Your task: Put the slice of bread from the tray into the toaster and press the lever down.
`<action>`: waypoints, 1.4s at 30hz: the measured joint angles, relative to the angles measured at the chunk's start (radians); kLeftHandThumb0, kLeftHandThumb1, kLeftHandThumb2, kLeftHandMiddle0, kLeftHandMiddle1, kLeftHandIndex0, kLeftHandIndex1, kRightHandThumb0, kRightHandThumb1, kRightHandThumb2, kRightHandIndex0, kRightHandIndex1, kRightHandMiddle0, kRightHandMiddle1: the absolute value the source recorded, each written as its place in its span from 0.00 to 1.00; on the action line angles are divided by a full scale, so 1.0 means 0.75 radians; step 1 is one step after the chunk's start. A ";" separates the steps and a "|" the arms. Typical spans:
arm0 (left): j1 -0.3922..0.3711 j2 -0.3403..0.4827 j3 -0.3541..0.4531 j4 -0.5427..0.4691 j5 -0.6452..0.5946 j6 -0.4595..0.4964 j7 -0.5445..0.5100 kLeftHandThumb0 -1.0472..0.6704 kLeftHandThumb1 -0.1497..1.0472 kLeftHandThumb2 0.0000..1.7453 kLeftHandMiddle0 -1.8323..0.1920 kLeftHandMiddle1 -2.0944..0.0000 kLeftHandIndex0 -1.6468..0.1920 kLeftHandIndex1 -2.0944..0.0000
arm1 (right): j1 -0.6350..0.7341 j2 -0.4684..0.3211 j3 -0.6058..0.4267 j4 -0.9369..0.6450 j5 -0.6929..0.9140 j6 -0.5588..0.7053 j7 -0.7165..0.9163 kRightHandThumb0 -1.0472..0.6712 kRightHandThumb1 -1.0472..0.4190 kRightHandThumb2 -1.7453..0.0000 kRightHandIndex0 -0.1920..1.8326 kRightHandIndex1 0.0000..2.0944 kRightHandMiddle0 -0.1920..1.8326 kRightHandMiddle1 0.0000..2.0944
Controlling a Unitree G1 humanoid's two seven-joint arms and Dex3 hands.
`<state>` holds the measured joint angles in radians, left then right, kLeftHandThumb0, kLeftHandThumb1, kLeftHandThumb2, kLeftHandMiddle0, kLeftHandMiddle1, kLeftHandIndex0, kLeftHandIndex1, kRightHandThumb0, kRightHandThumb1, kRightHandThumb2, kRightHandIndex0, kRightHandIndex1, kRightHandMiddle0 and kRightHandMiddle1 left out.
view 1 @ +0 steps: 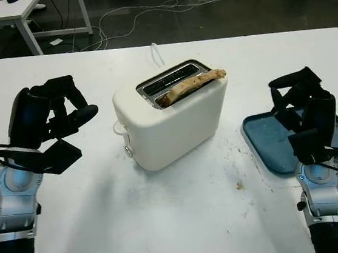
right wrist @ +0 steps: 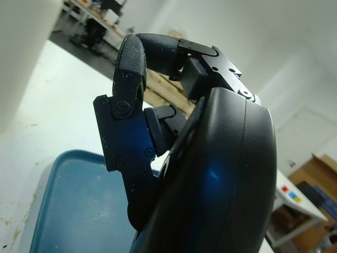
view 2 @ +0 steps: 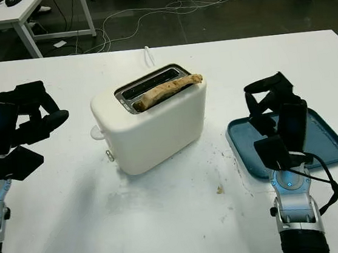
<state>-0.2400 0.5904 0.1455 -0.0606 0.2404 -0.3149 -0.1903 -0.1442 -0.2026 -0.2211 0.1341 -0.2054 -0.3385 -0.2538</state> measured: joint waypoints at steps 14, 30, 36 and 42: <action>-0.278 0.342 -0.165 0.140 0.056 -0.172 -0.459 0.18 0.87 0.00 0.38 0.32 0.24 0.98 | -0.008 0.000 0.015 0.016 0.002 0.012 0.012 0.18 0.09 0.80 0.51 0.83 0.42 0.75; -0.373 0.276 -0.271 0.340 0.153 -0.401 -0.362 0.19 0.89 0.00 0.42 0.25 0.25 1.00 | -0.008 0.012 0.035 0.015 0.042 0.056 0.030 0.16 0.09 0.83 0.51 0.83 0.49 0.62; -0.374 0.275 -0.273 0.359 0.153 -0.447 -0.348 0.18 0.89 0.01 0.41 0.30 0.25 1.00 | -0.008 0.013 0.045 0.015 0.053 0.056 0.039 0.18 0.09 0.84 0.50 0.83 0.49 0.62; -0.374 0.273 -0.274 0.371 0.149 -0.456 -0.349 0.19 0.89 0.01 0.41 0.27 0.24 1.00 | -0.008 0.013 0.046 0.019 0.054 0.056 0.039 0.18 0.09 0.84 0.50 0.83 0.49 0.61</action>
<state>-0.5202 0.7952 -0.0602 0.2176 0.3519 -0.6571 -0.4523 -0.1502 -0.1925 -0.1867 0.1485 -0.1652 -0.2964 -0.2241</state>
